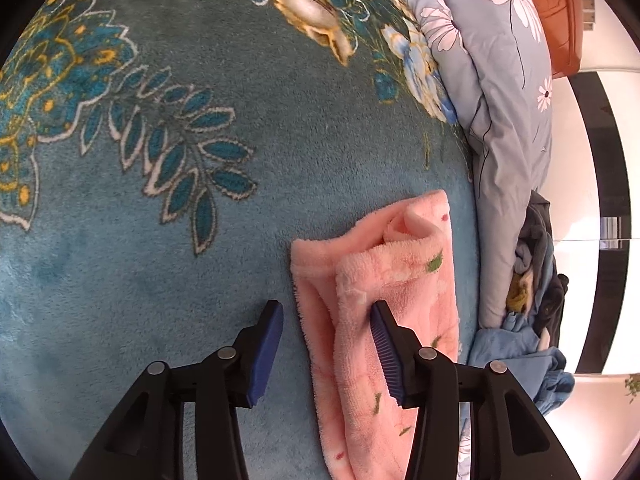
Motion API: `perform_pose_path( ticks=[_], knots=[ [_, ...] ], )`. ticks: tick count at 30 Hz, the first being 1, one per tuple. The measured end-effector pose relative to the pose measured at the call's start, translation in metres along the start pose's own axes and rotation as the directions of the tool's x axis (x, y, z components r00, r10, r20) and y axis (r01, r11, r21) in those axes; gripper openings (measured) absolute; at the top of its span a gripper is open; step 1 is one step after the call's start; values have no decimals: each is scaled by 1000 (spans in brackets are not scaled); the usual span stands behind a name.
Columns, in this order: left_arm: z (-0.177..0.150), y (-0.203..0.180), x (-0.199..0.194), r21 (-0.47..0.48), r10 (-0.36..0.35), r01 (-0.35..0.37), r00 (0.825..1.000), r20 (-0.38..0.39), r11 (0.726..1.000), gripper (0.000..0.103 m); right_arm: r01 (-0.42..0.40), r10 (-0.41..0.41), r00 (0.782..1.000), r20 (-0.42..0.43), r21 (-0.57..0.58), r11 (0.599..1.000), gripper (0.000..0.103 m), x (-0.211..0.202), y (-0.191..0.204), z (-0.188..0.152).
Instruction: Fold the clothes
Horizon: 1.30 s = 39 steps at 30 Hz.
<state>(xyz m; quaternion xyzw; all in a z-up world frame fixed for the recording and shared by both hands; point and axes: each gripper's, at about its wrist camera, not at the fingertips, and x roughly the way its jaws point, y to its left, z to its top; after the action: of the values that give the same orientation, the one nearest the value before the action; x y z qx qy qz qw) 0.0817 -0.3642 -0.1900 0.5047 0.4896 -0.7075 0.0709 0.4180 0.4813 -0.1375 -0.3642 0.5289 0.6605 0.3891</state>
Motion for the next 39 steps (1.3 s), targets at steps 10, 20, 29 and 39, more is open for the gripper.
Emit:
perform_pose_path(
  ticks=[10,20,29,39],
  knots=[
    [6,-10,11,37,-44,43,999,28,998,52,64,-65,998,-17,-72,995,24,-1,27,1],
    [8,-8,14,74,-29,27,999,32,997,13,232,-201,969,146,-243,942,36,-61,54,-26],
    [-24,-76,-24,382,-67,8,987,143,924,11,137,-105,990,90,-551,823,36,-28,149,-103],
    [-142,-204,-45,735,-283,225,958,-47,640,11,-68,-12,994,-105,-720,691,36,16,220,-173]
  ],
)
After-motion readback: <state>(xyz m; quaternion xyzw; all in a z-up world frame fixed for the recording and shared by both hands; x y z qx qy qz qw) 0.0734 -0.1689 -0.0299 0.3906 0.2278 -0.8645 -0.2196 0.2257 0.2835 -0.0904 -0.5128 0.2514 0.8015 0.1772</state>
